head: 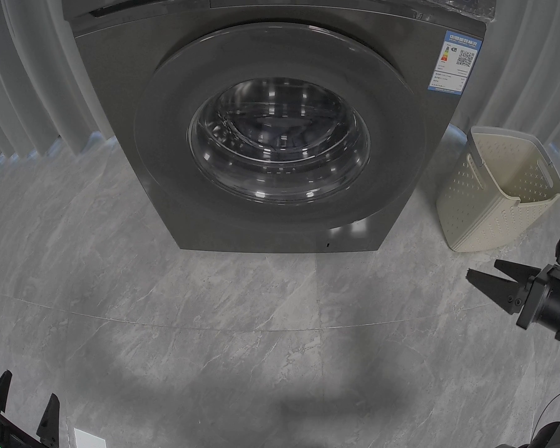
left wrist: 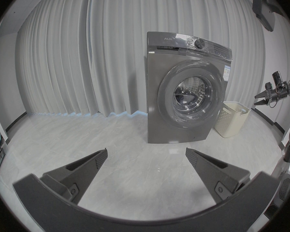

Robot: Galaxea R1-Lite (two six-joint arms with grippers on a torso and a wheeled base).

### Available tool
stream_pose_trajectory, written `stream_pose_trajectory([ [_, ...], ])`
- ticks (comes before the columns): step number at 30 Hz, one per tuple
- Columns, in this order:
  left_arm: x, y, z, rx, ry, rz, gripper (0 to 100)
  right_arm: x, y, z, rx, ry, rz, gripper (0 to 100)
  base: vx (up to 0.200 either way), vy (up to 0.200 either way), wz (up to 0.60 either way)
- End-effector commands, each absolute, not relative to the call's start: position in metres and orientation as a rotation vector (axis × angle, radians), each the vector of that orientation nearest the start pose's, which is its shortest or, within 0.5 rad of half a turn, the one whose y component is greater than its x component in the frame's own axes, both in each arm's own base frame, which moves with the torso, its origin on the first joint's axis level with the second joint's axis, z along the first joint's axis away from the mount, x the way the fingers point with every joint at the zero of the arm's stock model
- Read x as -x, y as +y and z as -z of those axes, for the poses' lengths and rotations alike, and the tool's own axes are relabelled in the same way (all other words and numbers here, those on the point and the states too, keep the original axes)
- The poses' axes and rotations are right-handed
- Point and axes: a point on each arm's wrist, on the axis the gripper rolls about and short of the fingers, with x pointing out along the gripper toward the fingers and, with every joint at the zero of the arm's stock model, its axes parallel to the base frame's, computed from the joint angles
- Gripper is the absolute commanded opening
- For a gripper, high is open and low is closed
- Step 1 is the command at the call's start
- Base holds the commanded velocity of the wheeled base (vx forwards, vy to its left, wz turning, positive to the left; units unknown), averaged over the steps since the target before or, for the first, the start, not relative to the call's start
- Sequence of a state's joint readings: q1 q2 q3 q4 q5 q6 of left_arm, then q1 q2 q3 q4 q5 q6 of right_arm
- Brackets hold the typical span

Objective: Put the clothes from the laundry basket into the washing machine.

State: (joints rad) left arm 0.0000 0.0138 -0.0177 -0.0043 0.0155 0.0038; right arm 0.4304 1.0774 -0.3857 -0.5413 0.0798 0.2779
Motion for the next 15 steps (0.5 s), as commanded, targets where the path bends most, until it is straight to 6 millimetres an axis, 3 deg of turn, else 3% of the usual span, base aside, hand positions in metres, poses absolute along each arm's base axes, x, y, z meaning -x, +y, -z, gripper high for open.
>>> stream_pose_trajectory([
  [1, 0.023, 0.0, -0.076, -0.005, -0.005, -0.017, 100, -0.141, 0.076, -0.191, -0.235, 0.268, -0.53, 100, 0.0, 0.0, 0.0],
  [12, 0.023, 0.0, -0.076, 0.0, -0.005, -0.02, 100, -0.163, 0.109, -0.176, -0.262, 0.322, -0.613, 100, 0.0, 0.0, 0.0],
  [15, 0.023, 0.0, -0.076, 0.0, -0.005, -0.02, 100, -0.167, 0.12, -0.179, -0.322, 0.325, -0.635, 100, 0.2, 0.0, 0.0],
])
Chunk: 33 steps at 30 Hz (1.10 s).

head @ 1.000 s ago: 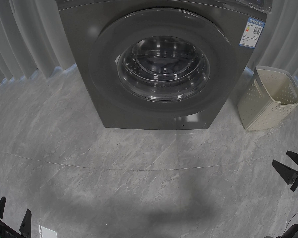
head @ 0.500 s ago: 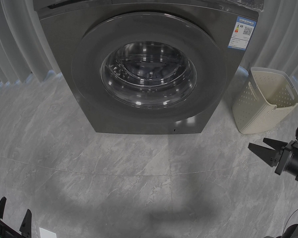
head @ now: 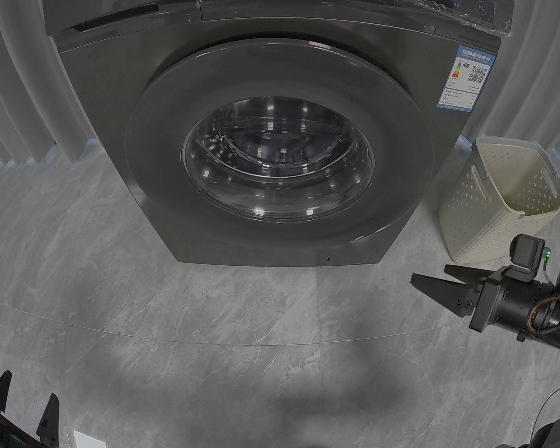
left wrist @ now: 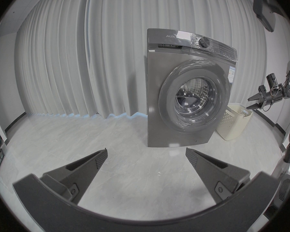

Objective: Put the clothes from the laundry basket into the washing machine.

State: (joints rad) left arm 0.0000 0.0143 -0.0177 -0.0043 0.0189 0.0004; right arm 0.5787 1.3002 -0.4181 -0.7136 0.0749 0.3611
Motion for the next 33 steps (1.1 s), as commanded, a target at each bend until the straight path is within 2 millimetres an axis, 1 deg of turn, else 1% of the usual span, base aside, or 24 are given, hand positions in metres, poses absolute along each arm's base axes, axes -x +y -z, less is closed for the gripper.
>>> stream_pose_trajectory([
  [1, 0.023, 0.0, -0.076, 0.0, -0.005, -0.02, 100, -0.169, 0.121, -0.18, -0.332, 0.325, -0.633, 100, 0.2, 0.0, 0.0],
  [3, 0.023, 0.0, -0.076, 0.0, -0.005, -0.018, 100, -0.172, 0.123, -0.179, -0.343, 0.333, -0.618, 100, 0.2, 0.0, 0.0],
  [6, 0.023, 0.0, -0.076, -0.005, -0.005, -0.02, 100, -0.178, 0.126, -0.179, -0.344, 0.335, -0.603, 100, 0.0, 0.0, 0.0],
  [12, 0.023, 0.0, -0.076, -0.003, -0.005, -0.02, 100, -0.194, 0.133, -0.188, -0.366, 0.253, -0.6, 100, 0.0, 0.0, 0.0],
  [18, 0.023, 0.0, -0.076, -0.003, -0.005, -0.017, 100, -0.205, 0.14, -0.192, -0.372, 0.223, -0.571, 100, 0.2, 0.0, 0.0],
  [23, 0.023, 0.0, -0.076, -0.003, -0.003, -0.018, 100, -0.222, 0.142, -0.205, -0.398, 0.132, -0.536, 100, 0.2, 0.0, 0.0],
  [24, 0.023, 0.0, -0.076, -0.005, -0.005, -0.018, 100, -0.224, 0.14, -0.21, -0.405, 0.1, -0.516, 100, 0.2, 0.0, 0.0],
  [26, 0.023, 0.0, -0.076, -0.005, -0.003, -0.018, 100, -0.228, 0.138, -0.217, -0.414, 0.06, -0.486, 100, 0.0, 0.0, 0.0],
  [29, 0.023, 0.0, -0.076, 0.003, -0.005, -0.018, 100, -0.232, 0.136, -0.223, -0.421, 0.027, -0.452, 100, 0.0, 0.0, 0.0],
  [33, 0.023, 0.0, -0.076, 0.0, -0.005, -0.02, 100, -0.227, 0.135, -0.219, -0.418, 0.042, -0.45, 100, 0.0, 0.0, 0.0],
])
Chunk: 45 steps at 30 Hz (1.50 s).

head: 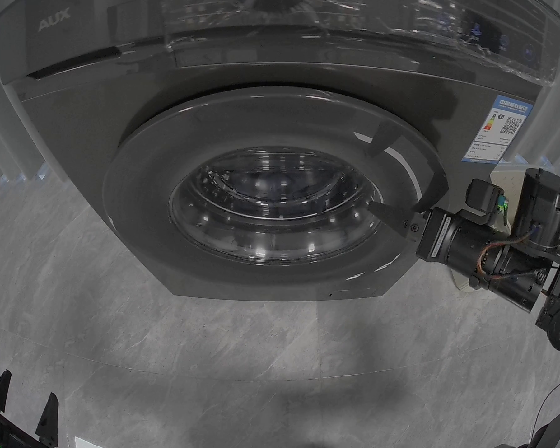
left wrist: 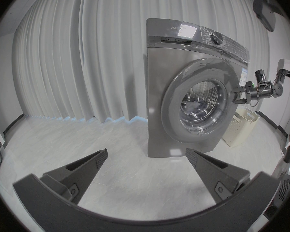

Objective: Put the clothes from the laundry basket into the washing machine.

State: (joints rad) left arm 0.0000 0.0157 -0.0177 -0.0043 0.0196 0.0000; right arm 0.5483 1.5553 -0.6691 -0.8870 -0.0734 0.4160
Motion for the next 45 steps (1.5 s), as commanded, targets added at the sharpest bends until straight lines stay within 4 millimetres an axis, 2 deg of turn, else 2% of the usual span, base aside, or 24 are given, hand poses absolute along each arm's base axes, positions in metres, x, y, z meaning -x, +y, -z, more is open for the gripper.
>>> stream_pose_trajectory([
  [1, 0.023, 0.0, -0.076, 0.0, -0.005, -0.02, 100, -0.223, 0.135, -0.214, -0.411, 0.058, -0.452, 100, 0.0, 0.0, 0.0],
  [3, 0.023, 0.0, -0.076, 0.0, -0.005, -0.02, 100, -0.217, 0.134, -0.211, -0.402, 0.071, -0.458, 100, 0.0, 0.0, 0.0],
  [4, 0.023, 0.0, -0.076, 0.0, -0.005, -0.02, 100, -0.191, 0.132, -0.203, -0.376, 0.102, -0.513, 100, 0.0, 0.0, 0.0],
  [5, 0.023, 0.0, -0.076, 0.002, -0.005, -0.02, 100, -0.175, 0.129, -0.197, -0.357, 0.124, -0.551, 100, 0.0, 0.0, 0.0],
  [8, 0.023, 0.0, -0.076, -0.001, -0.005, -0.018, 100, -0.139, 0.115, -0.173, -0.312, 0.2, -0.649, 100, 0.0, 0.0, 0.0],
  [10, 0.023, 0.0, -0.076, -0.003, -0.005, -0.018, 100, -0.119, 0.098, -0.157, -0.265, 0.226, -0.678, 100, 0.0, 0.0, 0.0],
  [13, 0.023, 0.0, -0.076, -0.003, -0.005, -0.018, 100, -0.093, 0.073, -0.146, -0.224, 0.183, -0.684, 100, 0.0, 0.0, 0.0],
  [16, 0.023, 0.0, -0.076, -0.003, -0.003, -0.018, 100, -0.074, 0.048, -0.138, -0.201, 0.143, -0.6, 100, 0.0, 0.0, 0.0],
  [17, 0.023, 0.0, -0.076, -0.001, -0.005, -0.018, 100, -0.072, 0.045, -0.137, -0.195, 0.141, -0.587, 100, 0.0, 0.0, 0.0],
  [19, 0.023, 0.0, -0.076, 0.0, -0.005, -0.02, 100, -0.056, 0.024, -0.135, -0.118, 0.086, -0.431, 100, 0.0, 0.0, 0.0],
  [20, 0.023, 0.0, -0.076, 0.0, -0.005, -0.02, 100, -0.053, 0.022, -0.134, -0.107, 0.075, -0.412, 100, 0.0, 0.0, 0.0],
  [21, 0.023, 0.0, -0.076, 0.002, -0.005, -0.02, 100, -0.039, 0.012, -0.131, -0.052, 0.023, -0.332, 100, 0.0, 0.0, 0.0],
  [26, 0.023, 0.0, -0.076, 0.005, -0.005, -0.021, 100, 0.004, 0.003, -0.105, -0.001, -0.033, -0.195, 100, 0.0, 0.0, 0.0],
  [27, 0.023, 0.001, -0.076, 0.005, -0.005, -0.02, 100, 0.006, 0.003, -0.103, -0.001, -0.037, -0.189, 100, 0.0, 0.0, 0.0],
  [29, 0.023, 0.001, -0.076, 0.005, -0.005, -0.02, 100, 0.02, 0.005, -0.083, -0.01, -0.007, -0.155, 100, 0.0, 0.0, 0.0],
  [35, 0.023, 0.001, -0.076, 0.006, -0.005, -0.02, 100, 0.021, 0.002, -0.084, -0.013, -0.045, -0.082, 100, 0.0, 0.0, 0.0],
  [37, 0.023, 0.001, -0.076, 0.011, -0.005, -0.02, 100, 0.021, -0.001, -0.08, -0.025, -0.011, 0.041, 100, 0.0, 0.0, 0.0],
  [45, 0.023, 0.001, -0.076, 0.015, -0.005, -0.021, 100, 0.022, -0.001, -0.076, 0.013, 0.02, 0.041, 100, 0.0, 0.0, 0.0],
])
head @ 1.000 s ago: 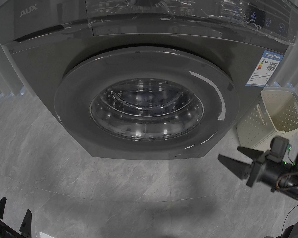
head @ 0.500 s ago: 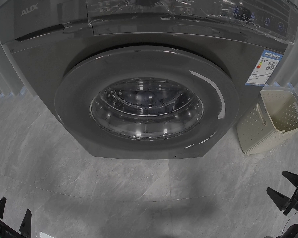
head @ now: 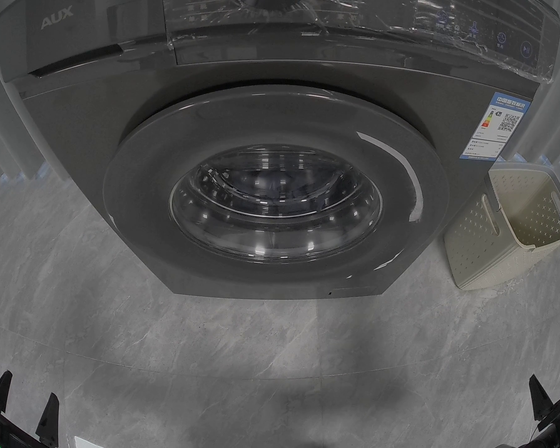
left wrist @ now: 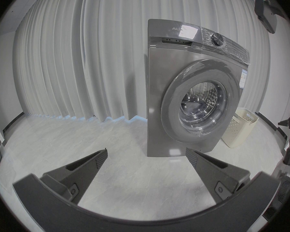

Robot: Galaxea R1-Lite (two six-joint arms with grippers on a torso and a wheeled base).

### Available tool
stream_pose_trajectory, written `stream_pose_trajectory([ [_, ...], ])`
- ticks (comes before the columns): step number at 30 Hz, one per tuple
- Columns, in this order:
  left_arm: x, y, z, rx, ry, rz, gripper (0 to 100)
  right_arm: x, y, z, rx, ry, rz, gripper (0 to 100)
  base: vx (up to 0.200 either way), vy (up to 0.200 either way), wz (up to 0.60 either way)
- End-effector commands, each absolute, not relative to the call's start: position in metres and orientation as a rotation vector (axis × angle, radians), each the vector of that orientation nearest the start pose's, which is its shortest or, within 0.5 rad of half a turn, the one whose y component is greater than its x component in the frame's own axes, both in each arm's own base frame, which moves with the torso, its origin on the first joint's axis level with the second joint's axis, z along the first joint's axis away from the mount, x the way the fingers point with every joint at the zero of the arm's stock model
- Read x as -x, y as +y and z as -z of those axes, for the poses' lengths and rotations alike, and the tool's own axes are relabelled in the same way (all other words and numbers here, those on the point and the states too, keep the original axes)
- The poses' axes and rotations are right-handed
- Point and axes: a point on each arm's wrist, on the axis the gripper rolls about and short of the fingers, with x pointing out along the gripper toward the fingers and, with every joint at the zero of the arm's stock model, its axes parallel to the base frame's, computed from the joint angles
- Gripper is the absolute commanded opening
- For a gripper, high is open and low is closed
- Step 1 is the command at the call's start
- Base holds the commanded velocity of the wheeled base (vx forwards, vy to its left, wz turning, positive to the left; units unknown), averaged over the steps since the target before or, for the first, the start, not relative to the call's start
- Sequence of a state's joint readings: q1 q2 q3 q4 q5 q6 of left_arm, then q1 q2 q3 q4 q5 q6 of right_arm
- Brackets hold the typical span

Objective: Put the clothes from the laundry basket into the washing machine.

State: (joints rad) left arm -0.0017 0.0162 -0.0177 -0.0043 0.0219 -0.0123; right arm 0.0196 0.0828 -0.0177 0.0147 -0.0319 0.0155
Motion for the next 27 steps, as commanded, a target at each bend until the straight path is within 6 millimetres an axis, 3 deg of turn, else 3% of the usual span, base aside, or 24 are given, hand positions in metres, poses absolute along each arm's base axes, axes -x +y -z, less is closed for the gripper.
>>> stream_pose_trajectory([
  [1, 0.0228, 0.0006, -0.076, 0.018, -0.005, -0.02, 100, 0.0218, -0.0002, -0.0761, 0.018, 0.016, 0.023, 100, 0.0, 0.0, 0.0],
  [27, 0.0227, 0.0006, -0.076, 0.032, -0.003, -0.018, 100, 0.0218, 0.0, -0.0761, 0.017, 0.015, 0.014, 100, 0.0, 0.0, 0.0],
])
